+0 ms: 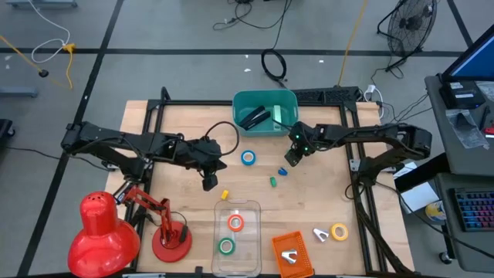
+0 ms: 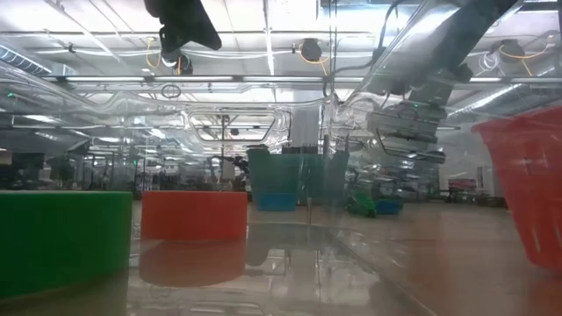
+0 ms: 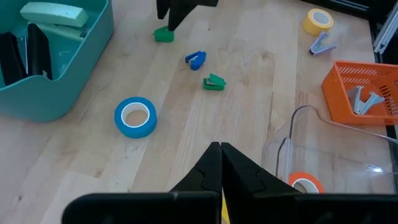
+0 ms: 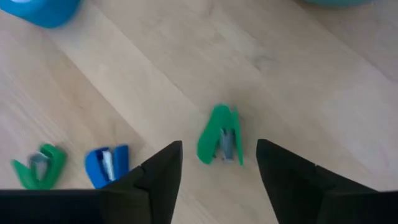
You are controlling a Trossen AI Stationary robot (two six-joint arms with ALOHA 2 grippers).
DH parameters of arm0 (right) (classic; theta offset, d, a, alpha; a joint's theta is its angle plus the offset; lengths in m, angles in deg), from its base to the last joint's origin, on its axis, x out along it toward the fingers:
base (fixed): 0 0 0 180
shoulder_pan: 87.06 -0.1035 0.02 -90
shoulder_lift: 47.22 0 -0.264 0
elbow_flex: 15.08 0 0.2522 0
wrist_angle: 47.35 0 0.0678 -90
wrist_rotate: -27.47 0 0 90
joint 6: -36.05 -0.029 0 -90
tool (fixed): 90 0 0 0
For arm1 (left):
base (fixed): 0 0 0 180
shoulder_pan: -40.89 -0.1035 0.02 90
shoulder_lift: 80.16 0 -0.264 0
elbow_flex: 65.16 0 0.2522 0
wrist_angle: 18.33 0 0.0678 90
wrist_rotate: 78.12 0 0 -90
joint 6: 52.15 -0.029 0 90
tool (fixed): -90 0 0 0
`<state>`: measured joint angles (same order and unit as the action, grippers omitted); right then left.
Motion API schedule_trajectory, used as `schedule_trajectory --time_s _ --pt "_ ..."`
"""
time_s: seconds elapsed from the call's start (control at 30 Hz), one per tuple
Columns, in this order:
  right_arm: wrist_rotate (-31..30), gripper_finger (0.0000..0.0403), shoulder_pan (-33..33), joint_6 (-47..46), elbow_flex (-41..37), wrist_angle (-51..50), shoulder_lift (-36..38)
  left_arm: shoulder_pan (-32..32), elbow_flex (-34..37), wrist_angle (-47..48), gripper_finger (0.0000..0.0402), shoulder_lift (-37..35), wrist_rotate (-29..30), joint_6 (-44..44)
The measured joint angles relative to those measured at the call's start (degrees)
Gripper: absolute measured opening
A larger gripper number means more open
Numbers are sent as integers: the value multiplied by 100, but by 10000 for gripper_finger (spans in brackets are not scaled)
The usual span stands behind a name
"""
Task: Pick and place Stapler, Stapler remover, tape
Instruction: Put the top green stapler into the green bin
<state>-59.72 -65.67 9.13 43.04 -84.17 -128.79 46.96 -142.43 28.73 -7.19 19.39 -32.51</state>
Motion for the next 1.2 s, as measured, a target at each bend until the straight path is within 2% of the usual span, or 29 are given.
schedule_trajectory --time_s 0.23,0.53,0.67,0.97,1.2 --pt "16 211 4 -61 1 603 -405 -124 0 -17 1 24 -5 -3" --pt "21 190 4 -117 -1 587 -633 -122 0 -9 1 24 -125 4" --pt "20 159 4 -240 -1 554 -635 -122 0 -3 1 24 -127 11" --pt "91 56 4 -326 2 403 -627 -122 0 -4 1 24 -127 6" --pt "411 49 -46 -784 62 370 -480 -122 0 -4 1 24 -153 2"
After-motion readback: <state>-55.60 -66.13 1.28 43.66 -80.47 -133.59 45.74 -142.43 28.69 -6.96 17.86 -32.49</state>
